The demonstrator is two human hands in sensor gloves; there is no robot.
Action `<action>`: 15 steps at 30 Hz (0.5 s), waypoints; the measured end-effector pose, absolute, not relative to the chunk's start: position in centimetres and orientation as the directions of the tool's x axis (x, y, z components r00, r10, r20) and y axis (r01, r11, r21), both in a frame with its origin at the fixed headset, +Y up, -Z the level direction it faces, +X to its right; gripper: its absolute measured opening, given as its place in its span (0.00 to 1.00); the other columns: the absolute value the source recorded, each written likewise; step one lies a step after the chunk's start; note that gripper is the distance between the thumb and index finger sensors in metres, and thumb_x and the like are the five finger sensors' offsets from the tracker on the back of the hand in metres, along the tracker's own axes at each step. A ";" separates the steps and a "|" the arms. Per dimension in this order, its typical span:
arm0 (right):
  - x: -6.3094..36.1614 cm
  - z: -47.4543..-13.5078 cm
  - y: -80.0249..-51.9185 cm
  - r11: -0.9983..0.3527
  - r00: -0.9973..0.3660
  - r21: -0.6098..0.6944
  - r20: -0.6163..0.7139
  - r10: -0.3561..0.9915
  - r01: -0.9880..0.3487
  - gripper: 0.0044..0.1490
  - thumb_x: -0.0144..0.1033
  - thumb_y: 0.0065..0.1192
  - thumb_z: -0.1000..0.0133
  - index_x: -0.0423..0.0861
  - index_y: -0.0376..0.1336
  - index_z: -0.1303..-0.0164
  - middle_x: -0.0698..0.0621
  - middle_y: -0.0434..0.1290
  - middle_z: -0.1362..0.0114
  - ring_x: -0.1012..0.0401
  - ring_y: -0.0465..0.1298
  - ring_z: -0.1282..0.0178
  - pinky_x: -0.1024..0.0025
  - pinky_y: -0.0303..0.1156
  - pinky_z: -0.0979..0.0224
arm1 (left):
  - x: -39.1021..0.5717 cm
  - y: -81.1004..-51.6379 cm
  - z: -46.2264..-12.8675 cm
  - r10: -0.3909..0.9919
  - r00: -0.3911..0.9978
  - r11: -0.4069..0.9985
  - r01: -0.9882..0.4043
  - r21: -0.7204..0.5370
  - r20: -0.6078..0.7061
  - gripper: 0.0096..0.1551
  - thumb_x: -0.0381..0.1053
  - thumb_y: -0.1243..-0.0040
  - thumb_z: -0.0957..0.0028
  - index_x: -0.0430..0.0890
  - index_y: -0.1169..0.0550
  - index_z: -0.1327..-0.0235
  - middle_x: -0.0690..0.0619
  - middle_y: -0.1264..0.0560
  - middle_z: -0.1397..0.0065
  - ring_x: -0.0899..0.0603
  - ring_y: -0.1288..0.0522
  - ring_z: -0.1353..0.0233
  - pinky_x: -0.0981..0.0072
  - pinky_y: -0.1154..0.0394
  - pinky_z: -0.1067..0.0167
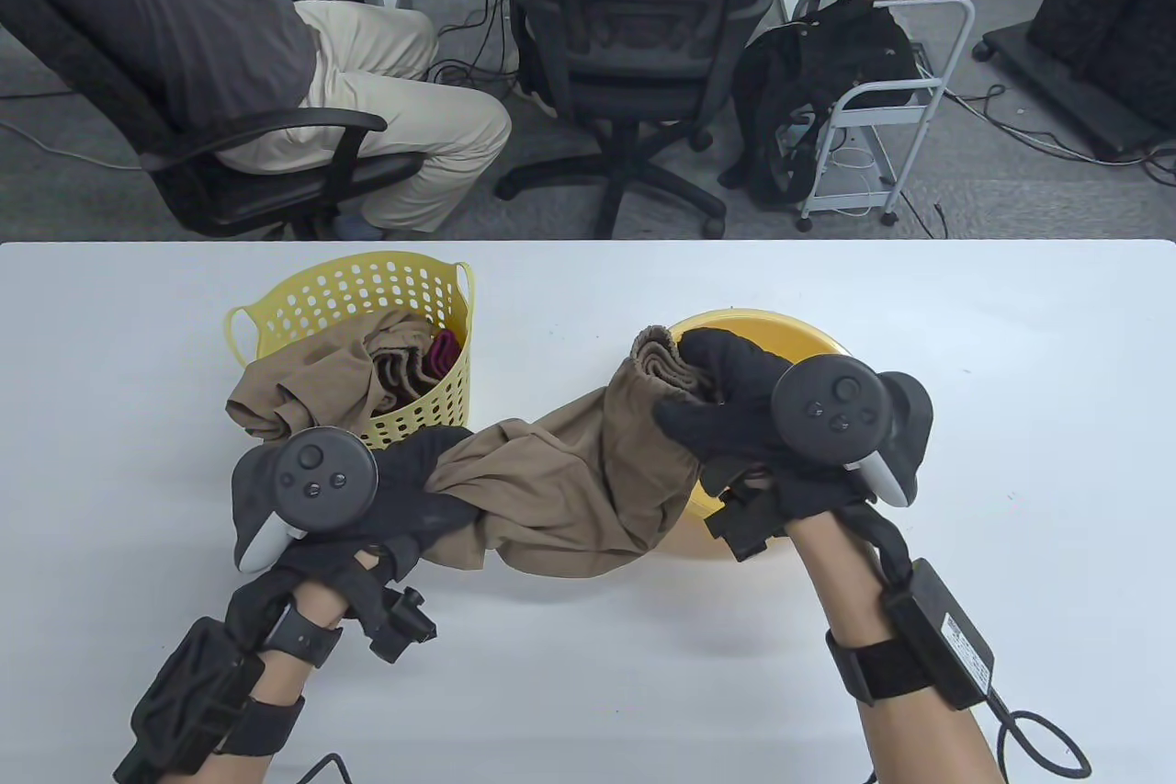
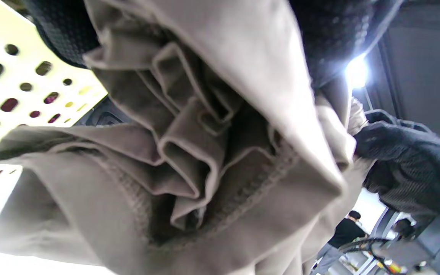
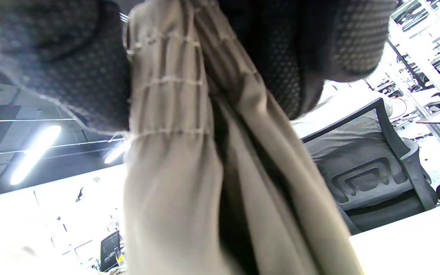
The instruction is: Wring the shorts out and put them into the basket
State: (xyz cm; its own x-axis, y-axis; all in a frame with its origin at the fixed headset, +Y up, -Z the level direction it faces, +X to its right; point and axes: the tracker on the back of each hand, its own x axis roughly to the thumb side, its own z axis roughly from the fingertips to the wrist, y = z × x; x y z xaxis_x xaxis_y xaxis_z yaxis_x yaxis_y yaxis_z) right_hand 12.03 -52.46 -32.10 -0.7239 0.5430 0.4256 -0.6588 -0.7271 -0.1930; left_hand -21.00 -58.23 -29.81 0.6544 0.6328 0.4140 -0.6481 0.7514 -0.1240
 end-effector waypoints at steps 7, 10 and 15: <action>9.9 -31.7 -53.8 -0.752 -0.736 -0.177 0.435 0.519 -0.635 0.43 0.54 0.80 0.51 0.39 0.65 0.36 0.42 0.77 0.40 0.45 0.83 0.47 0.58 0.81 0.45 | -19.3 -57.7 -29.7 0.705 0.584 0.668 -0.738 -0.100 0.401 0.34 0.50 0.25 0.47 0.40 0.27 0.32 0.46 0.15 0.43 0.33 0.15 0.40 0.30 0.28 0.40; 9.2 -31.5 -54.2 -0.752 -0.737 -0.179 0.435 0.518 -0.635 0.43 0.54 0.80 0.51 0.38 0.65 0.36 0.42 0.77 0.40 0.46 0.84 0.48 0.59 0.82 0.46 | -18.5 -57.7 -29.7 0.709 0.575 0.657 -0.748 -0.089 0.409 0.33 0.50 0.27 0.45 0.40 0.28 0.31 0.45 0.17 0.42 0.33 0.16 0.39 0.30 0.29 0.40; 8.3 -31.3 -54.5 -0.743 -0.732 -0.183 0.431 0.528 -0.643 0.43 0.54 0.80 0.51 0.37 0.66 0.37 0.41 0.78 0.41 0.47 0.85 0.51 0.62 0.84 0.49 | -17.4 -58.1 -29.7 0.734 0.543 0.624 -0.776 -0.090 0.408 0.33 0.50 0.29 0.43 0.42 0.30 0.29 0.43 0.20 0.36 0.30 0.20 0.35 0.29 0.30 0.39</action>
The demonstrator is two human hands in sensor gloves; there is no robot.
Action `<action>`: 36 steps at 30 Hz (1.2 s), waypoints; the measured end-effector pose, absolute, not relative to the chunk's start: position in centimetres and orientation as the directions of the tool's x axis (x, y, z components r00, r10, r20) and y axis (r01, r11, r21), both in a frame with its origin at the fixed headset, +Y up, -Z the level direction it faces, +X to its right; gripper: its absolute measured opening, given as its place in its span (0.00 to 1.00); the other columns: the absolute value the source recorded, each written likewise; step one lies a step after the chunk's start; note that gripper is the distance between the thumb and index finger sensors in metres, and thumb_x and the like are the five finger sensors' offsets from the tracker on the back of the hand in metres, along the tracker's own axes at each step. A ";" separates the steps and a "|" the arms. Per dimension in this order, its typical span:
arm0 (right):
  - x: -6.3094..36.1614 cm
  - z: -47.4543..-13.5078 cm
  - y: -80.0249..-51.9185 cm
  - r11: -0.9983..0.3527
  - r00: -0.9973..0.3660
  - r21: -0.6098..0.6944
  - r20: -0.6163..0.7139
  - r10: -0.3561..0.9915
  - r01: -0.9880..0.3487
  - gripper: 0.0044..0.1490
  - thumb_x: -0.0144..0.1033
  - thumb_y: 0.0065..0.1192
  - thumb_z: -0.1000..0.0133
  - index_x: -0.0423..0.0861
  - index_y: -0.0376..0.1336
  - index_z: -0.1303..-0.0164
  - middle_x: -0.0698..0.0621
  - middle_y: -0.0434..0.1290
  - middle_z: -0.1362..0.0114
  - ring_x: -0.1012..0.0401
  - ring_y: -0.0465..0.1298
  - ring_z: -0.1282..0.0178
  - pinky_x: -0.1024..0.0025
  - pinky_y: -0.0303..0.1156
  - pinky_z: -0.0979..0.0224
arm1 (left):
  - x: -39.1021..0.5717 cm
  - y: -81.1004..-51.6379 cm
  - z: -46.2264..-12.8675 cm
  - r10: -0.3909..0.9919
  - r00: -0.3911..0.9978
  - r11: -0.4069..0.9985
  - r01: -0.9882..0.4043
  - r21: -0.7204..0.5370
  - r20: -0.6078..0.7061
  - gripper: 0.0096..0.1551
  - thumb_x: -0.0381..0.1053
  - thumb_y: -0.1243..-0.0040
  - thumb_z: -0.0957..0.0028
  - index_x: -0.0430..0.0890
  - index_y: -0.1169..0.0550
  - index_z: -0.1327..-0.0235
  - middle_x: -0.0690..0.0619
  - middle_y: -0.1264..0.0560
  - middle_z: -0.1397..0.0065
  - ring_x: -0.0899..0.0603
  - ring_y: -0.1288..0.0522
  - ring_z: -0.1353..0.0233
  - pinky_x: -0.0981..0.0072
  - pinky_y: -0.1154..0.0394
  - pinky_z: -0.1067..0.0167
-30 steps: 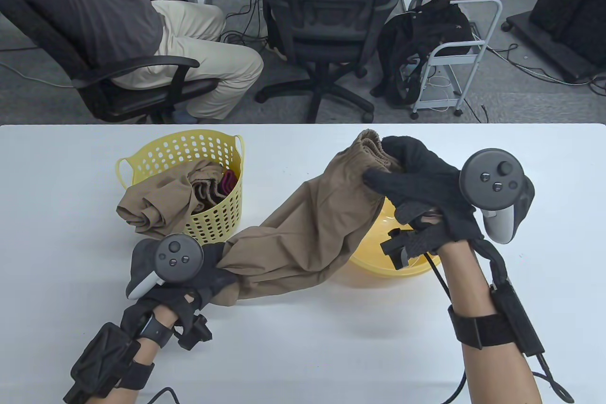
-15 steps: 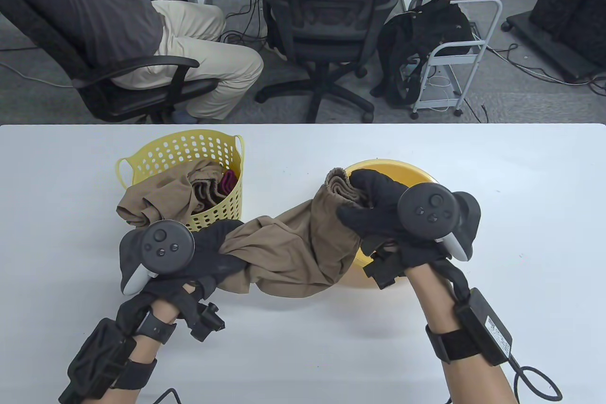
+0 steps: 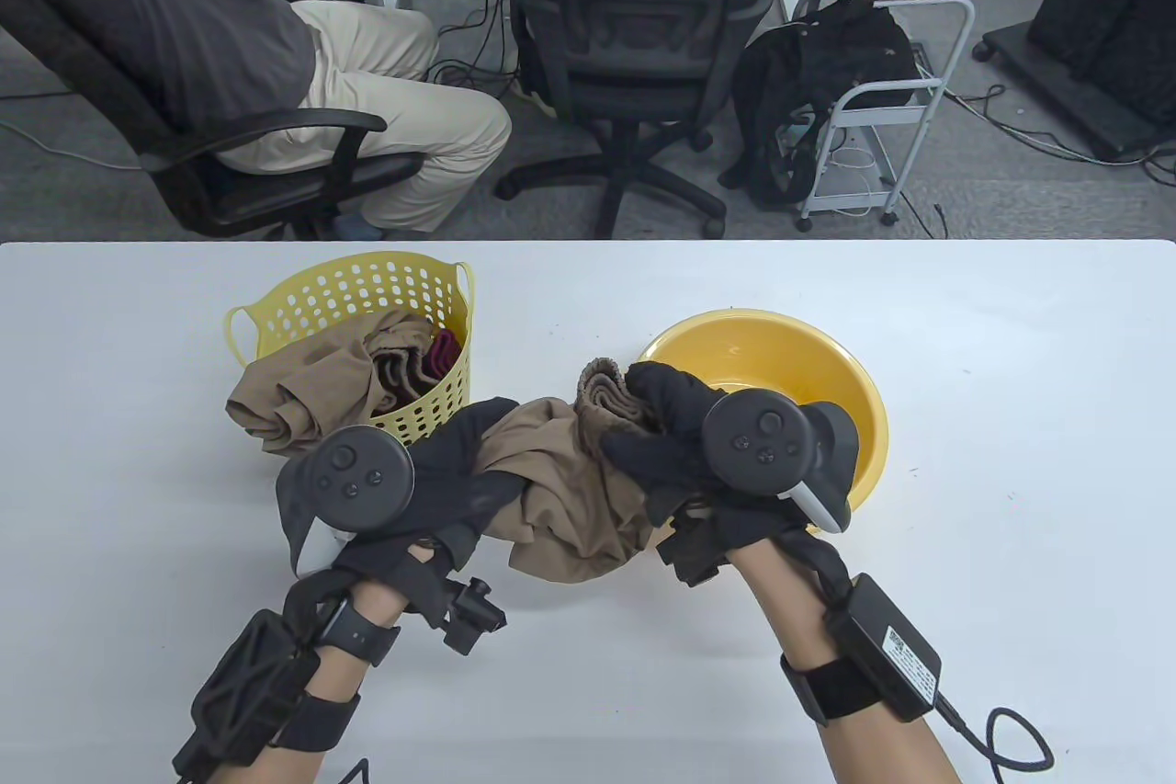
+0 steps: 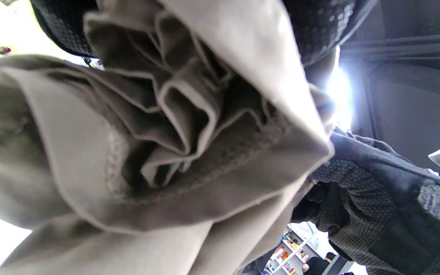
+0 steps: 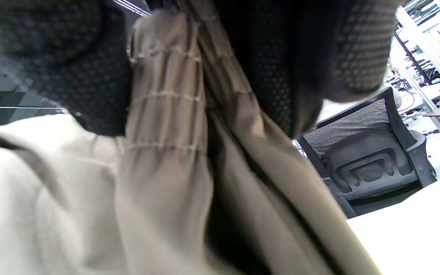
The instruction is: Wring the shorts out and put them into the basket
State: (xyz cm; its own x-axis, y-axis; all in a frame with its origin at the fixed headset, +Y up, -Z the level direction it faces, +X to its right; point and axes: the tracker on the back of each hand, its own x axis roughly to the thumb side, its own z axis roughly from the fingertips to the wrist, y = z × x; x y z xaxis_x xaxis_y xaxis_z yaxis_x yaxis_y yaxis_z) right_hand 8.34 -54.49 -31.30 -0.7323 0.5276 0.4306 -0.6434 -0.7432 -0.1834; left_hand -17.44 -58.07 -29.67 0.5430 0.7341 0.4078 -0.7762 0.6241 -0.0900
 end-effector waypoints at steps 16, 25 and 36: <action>6.3 -31.3 -55.6 -0.689 -0.683 -0.154 0.400 0.612 -0.708 0.41 0.51 0.80 0.50 0.33 0.69 0.40 0.38 0.81 0.45 0.48 0.89 0.56 0.67 0.89 0.55 | -15.3 -60.0 -29.7 0.827 0.349 0.504 -0.807 -0.307 0.441 0.61 0.59 0.32 0.42 0.33 0.56 0.19 0.21 0.50 0.16 0.11 0.41 0.22 0.21 0.39 0.36; 4.9 -30.8 -55.8 -0.614 -0.572 -0.032 0.404 0.714 -0.789 0.39 0.50 0.80 0.50 0.34 0.70 0.42 0.38 0.81 0.46 0.47 0.89 0.57 0.66 0.89 0.56 | -15.3 -59.8 -29.5 0.765 0.440 0.580 -0.788 -0.207 0.470 0.77 0.58 0.18 0.55 0.31 0.60 0.20 0.24 0.50 0.16 0.14 0.37 0.22 0.22 0.36 0.37; 3.9 -30.7 -56.2 -0.521 -0.424 0.154 0.412 0.806 -0.840 0.38 0.50 0.79 0.48 0.35 0.69 0.40 0.36 0.79 0.44 0.44 0.87 0.54 0.61 0.86 0.52 | -16.3 -59.5 -29.3 0.729 0.498 0.603 -0.792 -0.096 0.470 0.71 0.62 0.15 0.60 0.38 0.49 0.20 0.32 0.39 0.19 0.23 0.27 0.26 0.24 0.31 0.39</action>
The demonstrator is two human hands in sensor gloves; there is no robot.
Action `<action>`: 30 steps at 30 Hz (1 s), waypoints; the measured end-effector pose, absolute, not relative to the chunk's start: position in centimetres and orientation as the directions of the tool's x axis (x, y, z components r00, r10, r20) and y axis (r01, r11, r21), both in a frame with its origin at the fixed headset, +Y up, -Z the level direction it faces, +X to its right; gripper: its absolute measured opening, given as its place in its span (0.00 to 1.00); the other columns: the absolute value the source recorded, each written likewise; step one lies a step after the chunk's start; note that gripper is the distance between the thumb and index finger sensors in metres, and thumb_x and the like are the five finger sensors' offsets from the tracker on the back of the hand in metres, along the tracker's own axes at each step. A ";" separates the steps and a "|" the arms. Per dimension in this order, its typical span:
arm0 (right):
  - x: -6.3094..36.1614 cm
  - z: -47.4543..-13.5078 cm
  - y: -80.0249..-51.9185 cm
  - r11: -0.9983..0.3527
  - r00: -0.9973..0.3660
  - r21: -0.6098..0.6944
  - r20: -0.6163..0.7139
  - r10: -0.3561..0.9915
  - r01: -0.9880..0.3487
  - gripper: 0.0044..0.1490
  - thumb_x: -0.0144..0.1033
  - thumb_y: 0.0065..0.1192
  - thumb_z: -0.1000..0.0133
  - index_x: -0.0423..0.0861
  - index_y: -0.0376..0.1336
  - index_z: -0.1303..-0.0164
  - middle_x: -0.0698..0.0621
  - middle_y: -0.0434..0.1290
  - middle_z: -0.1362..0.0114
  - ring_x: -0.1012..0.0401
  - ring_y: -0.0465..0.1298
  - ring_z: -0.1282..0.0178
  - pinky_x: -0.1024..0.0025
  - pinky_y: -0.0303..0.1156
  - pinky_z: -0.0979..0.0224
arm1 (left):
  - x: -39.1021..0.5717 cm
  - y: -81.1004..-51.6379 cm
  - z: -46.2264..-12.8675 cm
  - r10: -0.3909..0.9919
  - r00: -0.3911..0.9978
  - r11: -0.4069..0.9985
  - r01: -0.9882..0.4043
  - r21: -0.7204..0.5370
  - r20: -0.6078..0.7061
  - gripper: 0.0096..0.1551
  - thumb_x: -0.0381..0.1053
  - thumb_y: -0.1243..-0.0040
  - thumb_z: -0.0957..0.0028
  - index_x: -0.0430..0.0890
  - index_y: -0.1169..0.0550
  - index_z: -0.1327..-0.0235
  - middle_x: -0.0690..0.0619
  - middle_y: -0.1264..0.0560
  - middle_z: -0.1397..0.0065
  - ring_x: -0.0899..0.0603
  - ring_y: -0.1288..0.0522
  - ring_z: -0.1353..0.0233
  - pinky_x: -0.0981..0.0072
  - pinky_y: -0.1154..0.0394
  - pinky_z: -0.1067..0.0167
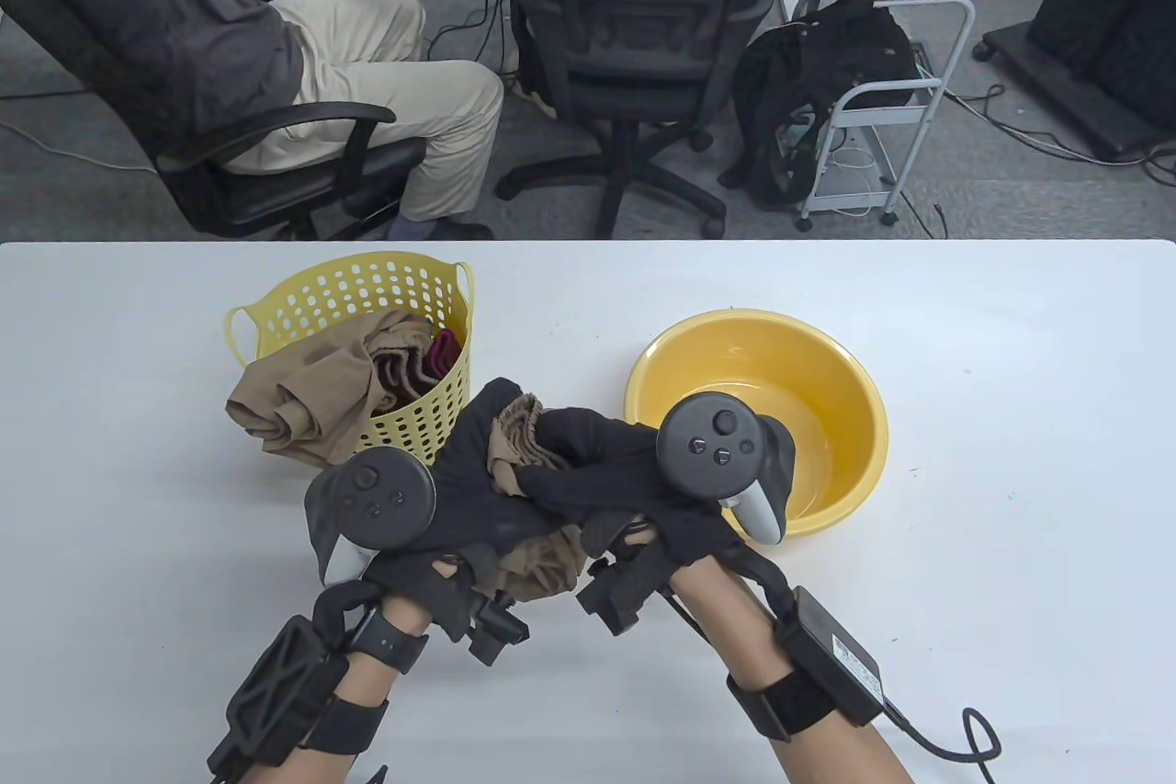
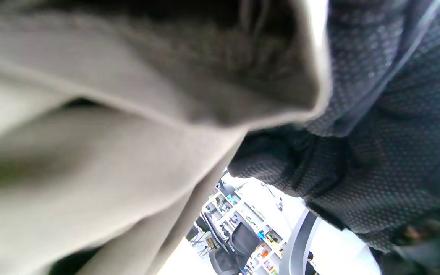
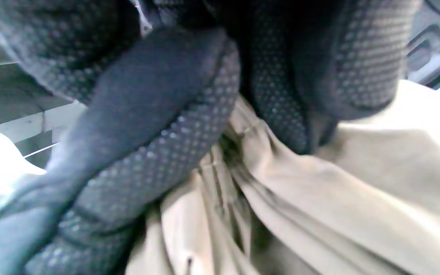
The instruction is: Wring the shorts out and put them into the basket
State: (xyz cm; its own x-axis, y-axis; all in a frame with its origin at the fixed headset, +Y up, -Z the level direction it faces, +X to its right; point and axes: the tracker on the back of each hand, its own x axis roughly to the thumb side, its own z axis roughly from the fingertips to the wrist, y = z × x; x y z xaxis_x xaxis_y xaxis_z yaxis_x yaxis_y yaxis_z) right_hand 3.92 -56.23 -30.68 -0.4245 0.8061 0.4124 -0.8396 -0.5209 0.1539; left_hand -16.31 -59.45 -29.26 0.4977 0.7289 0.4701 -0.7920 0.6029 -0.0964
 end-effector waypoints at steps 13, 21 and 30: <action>5.0 -31.1 -57.4 -0.409 -0.309 0.242 0.362 0.880 -0.880 0.36 0.54 0.76 0.47 0.39 0.70 0.40 0.38 0.78 0.40 0.42 0.84 0.48 0.55 0.83 0.47 | -17.0 -59.7 -29.5 0.741 0.471 0.566 -0.822 -0.067 0.478 0.47 0.57 0.18 0.51 0.46 0.36 0.29 0.39 0.27 0.27 0.32 0.18 0.33 0.31 0.25 0.40; 6.7 -31.6 -58.0 -0.378 -0.304 0.200 0.321 0.897 -0.904 0.35 0.55 0.75 0.46 0.41 0.70 0.40 0.39 0.78 0.39 0.43 0.84 0.46 0.53 0.82 0.45 | -17.8 -59.8 -29.6 0.759 0.442 0.539 -0.838 -0.082 0.478 0.37 0.53 0.21 0.46 0.49 0.32 0.32 0.42 0.25 0.29 0.34 0.17 0.34 0.31 0.24 0.40; 9.3 -33.1 -59.1 -0.404 -0.357 0.138 0.273 0.893 -0.904 0.40 0.60 0.70 0.45 0.42 0.68 0.34 0.36 0.71 0.29 0.35 0.73 0.32 0.38 0.70 0.33 | -19.8 -59.4 -30.0 0.830 0.292 0.403 -0.903 -0.150 0.475 0.36 0.54 0.21 0.47 0.50 0.31 0.33 0.43 0.24 0.29 0.35 0.16 0.34 0.32 0.24 0.40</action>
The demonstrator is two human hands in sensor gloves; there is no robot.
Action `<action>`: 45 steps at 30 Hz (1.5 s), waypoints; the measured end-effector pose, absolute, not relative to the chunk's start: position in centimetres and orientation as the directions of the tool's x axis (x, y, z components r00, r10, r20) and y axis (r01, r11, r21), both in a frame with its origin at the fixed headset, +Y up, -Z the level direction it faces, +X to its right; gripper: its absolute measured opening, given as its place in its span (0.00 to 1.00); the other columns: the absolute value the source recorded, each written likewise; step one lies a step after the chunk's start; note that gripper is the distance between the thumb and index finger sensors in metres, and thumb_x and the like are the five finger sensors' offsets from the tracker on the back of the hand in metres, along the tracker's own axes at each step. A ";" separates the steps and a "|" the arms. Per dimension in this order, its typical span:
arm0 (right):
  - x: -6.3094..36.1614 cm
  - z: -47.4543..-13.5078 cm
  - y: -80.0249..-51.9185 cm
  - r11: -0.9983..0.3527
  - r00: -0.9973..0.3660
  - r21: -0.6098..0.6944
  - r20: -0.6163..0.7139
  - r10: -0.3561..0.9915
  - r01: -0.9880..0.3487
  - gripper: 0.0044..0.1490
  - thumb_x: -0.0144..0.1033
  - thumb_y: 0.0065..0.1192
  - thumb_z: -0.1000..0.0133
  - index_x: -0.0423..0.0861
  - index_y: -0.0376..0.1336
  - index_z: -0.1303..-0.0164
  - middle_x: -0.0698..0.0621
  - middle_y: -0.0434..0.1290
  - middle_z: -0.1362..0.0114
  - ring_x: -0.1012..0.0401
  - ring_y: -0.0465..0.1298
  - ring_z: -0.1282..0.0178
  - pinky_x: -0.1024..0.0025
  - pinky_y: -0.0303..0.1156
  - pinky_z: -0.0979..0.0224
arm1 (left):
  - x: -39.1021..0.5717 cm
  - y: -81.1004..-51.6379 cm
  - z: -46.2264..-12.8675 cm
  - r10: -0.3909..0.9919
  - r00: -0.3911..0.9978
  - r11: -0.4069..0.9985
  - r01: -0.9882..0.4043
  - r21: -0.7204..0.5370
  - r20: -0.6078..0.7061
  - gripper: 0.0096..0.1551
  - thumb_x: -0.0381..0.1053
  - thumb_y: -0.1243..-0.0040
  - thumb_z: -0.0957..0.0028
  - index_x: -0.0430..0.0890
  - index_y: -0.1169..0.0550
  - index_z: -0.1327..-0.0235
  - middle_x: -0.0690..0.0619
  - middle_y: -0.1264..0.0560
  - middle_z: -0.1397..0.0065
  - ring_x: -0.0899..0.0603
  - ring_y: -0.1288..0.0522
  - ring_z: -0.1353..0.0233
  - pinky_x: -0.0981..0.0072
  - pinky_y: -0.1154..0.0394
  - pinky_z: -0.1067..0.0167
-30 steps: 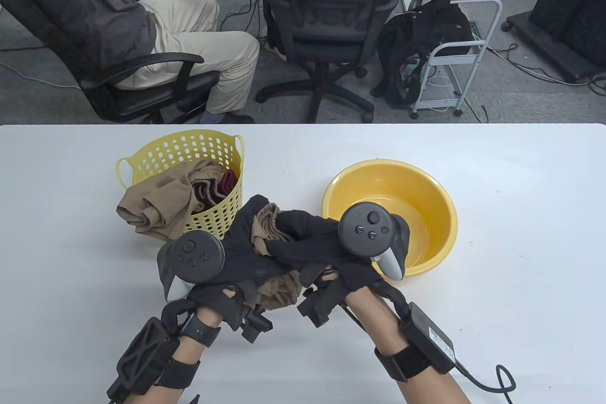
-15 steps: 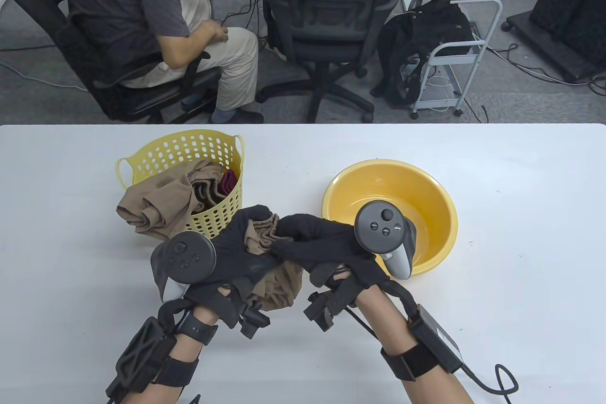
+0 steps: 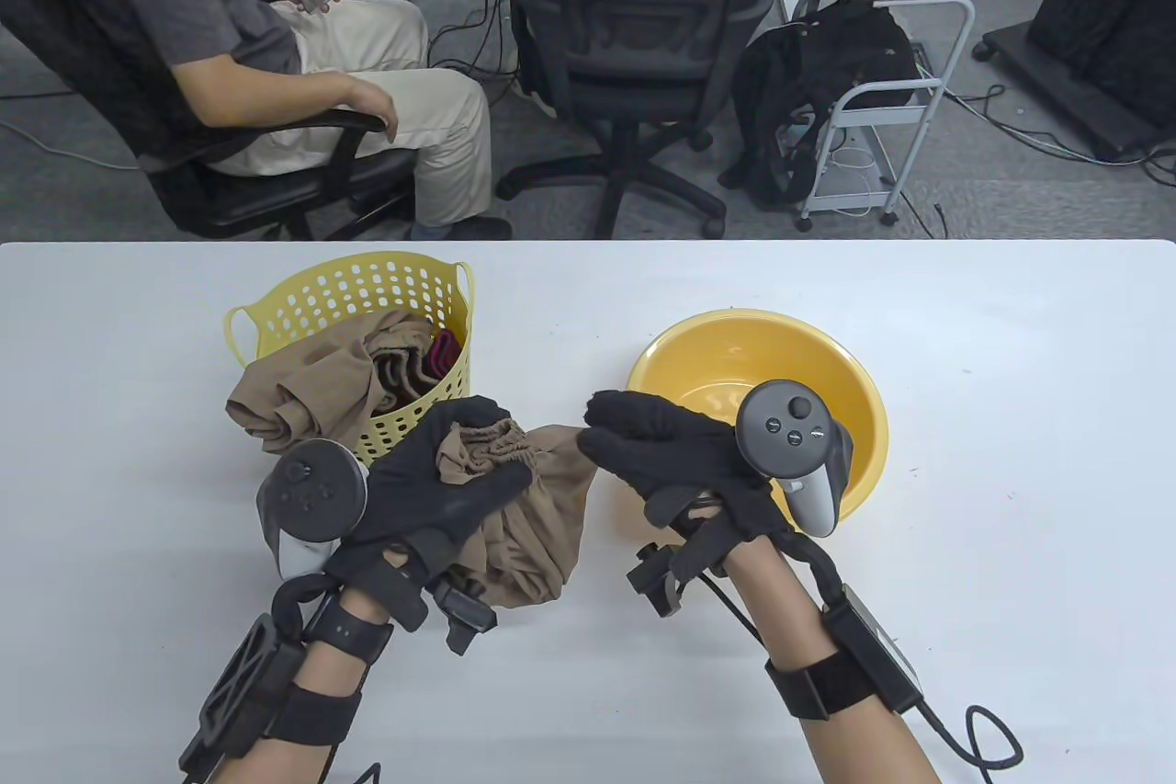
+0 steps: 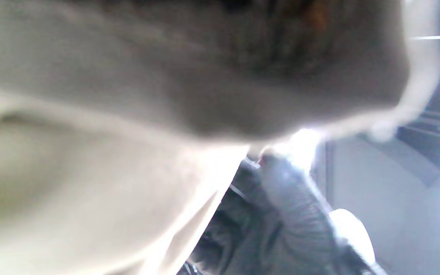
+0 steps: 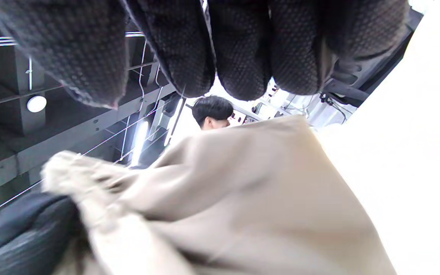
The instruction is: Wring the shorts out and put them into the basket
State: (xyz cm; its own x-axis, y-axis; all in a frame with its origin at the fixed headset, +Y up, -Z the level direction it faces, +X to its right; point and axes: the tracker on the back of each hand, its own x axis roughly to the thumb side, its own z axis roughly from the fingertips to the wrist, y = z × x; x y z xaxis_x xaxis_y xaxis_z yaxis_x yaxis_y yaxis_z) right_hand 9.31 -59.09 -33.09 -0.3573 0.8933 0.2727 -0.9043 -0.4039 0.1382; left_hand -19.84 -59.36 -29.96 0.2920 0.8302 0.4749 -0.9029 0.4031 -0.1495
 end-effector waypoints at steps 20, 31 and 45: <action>7.4 -35.4 -65.2 0.050 -0.007 0.573 -0.097 0.995 -0.818 0.68 0.79 0.60 0.48 0.41 0.46 0.14 0.26 0.48 0.17 0.19 0.55 0.27 0.22 0.62 0.33 | -21.0 -58.8 -31.4 0.827 -0.191 0.110 -0.867 -0.485 0.529 0.36 0.54 0.20 0.48 0.53 0.31 0.33 0.46 0.24 0.27 0.35 0.17 0.31 0.32 0.25 0.36; 3.5 -33.6 -66.6 0.259 0.095 0.836 -0.244 0.965 -0.485 0.82 0.82 0.65 0.51 0.40 0.27 0.17 0.23 0.36 0.18 0.15 0.53 0.28 0.25 0.68 0.34 | -19.4 -58.7 -31.9 0.815 -0.264 0.071 -0.837 -0.542 0.515 0.36 0.54 0.20 0.48 0.53 0.31 0.33 0.46 0.24 0.27 0.35 0.17 0.30 0.32 0.26 0.35; 3.2 -33.1 -66.8 0.209 0.062 0.876 -0.202 0.977 -0.435 0.80 0.70 0.79 0.52 0.35 0.35 0.16 0.29 0.53 0.19 0.32 0.72 0.33 0.52 0.78 0.38 | -18.2 -58.9 -31.9 0.821 -0.222 0.132 -0.822 -0.553 0.526 0.36 0.53 0.20 0.49 0.53 0.30 0.33 0.46 0.24 0.27 0.35 0.18 0.30 0.31 0.26 0.35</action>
